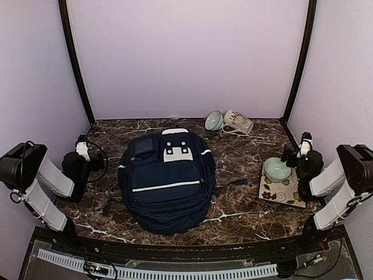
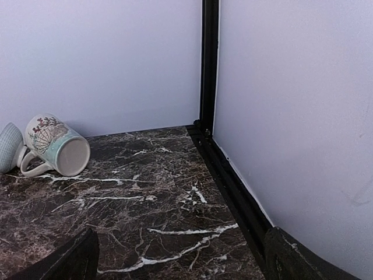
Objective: Pack the student bag
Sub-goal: Reset both arms
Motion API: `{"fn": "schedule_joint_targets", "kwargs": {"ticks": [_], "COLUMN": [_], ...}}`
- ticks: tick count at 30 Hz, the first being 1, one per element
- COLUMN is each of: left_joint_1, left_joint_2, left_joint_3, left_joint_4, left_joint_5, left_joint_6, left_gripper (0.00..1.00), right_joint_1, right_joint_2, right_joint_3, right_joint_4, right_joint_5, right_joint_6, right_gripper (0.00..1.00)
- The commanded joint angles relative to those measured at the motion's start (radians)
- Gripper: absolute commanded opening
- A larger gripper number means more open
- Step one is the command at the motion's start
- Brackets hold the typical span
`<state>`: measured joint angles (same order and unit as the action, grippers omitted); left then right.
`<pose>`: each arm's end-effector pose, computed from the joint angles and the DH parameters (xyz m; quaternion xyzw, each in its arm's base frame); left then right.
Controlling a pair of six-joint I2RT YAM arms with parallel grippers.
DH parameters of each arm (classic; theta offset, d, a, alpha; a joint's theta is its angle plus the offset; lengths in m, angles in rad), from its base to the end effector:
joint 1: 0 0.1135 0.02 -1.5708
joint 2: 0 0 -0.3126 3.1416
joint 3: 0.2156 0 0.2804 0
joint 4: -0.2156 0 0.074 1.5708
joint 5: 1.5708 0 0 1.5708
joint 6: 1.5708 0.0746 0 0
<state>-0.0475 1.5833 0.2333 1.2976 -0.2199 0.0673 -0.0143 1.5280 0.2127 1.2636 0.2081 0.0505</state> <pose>0.2895 0.0025 0.1643 -0.0340 0.7242 0.0864 0.6834 0.2804 -0.0194 0.1684 0.0949 0.7185 -0.0629 0.6861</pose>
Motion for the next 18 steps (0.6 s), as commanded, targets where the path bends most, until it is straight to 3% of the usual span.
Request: {"fn": "schedule_joint_targets", "kwargs": {"ticks": [1,18], "left_joint_1": [0.008,0.008], "left_joint_2": [-0.006,-0.005], "left_joint_3": [0.009,0.008], "left_joint_4": [0.031,0.032], "left_joint_5": [0.009,0.009], "left_joint_6": [-0.001,-0.001], "left_gripper": [0.99,0.99], "right_joint_1": [0.001,0.002], "right_joint_2": [0.007,0.008], "right_joint_3": [0.011,0.02], "right_joint_4": [0.033,0.014], "right_joint_5": [-0.041,-0.048], "right_joint_6": [0.011,0.005], "right_gripper": [0.99,1.0]}}
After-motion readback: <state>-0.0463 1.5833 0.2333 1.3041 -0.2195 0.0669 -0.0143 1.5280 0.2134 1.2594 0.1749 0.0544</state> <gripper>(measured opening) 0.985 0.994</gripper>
